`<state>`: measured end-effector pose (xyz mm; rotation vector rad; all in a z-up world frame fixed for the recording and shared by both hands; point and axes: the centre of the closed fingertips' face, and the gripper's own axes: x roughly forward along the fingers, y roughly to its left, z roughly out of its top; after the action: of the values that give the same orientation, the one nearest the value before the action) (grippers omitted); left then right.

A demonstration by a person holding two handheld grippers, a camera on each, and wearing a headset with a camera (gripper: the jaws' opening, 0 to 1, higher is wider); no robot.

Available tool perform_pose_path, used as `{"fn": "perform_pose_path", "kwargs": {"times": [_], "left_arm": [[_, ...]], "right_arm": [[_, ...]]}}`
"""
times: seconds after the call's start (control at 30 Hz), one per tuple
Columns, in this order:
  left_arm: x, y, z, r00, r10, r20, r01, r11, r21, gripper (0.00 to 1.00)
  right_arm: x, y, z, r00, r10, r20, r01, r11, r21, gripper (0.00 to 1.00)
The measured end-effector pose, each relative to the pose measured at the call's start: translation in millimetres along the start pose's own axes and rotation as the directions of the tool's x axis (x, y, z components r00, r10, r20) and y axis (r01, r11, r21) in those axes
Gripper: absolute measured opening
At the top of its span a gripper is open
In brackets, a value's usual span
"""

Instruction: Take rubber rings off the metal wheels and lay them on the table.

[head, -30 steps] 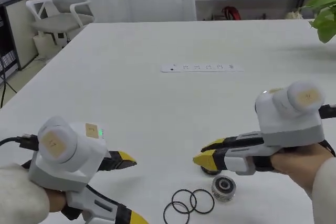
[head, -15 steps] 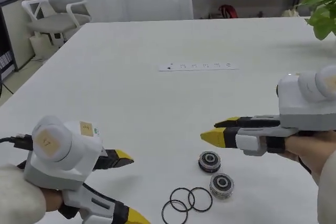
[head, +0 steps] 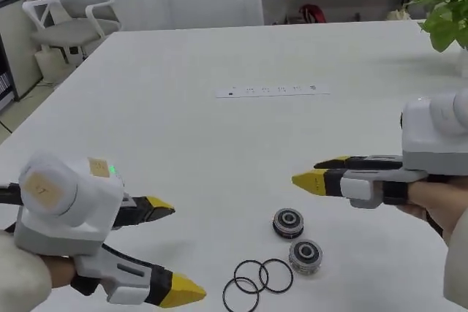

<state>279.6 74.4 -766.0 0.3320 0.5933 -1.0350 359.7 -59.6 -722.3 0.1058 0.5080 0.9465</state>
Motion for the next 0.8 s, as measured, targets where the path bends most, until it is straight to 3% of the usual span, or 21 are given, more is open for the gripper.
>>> {"fn": "perform_pose_path", "kwargs": {"times": [0.17, 0.37, 0.8], "left_arm": [[-1.3, 3.5, 8.1, 0.9998, 0.012, 0.016, -0.012, 1.0, 0.002, 0.8], [-5.2, 6.3, 26.1, 0.999, 0.021, 0.039, -0.023, 0.999, 0.036, 0.8], [-19.0, 4.1, 90.5, 0.9944, 0.01, 0.106, -0.023, 0.993, 0.118, 0.82]], "right_arm": [[2.0, -6.7, -19.1, 0.9977, -0.016, -0.066, 0.016, 1.0, 0.0, 0.35], [3.2, -7.8, -27.7, 0.9948, -0.018, -0.1, 0.018, 1.0, -0.001, 0.35], [3.6, -9.6, -35.2, 0.9917, -0.02, -0.127, 0.019, 1.0, -0.004, 0.34]]}}
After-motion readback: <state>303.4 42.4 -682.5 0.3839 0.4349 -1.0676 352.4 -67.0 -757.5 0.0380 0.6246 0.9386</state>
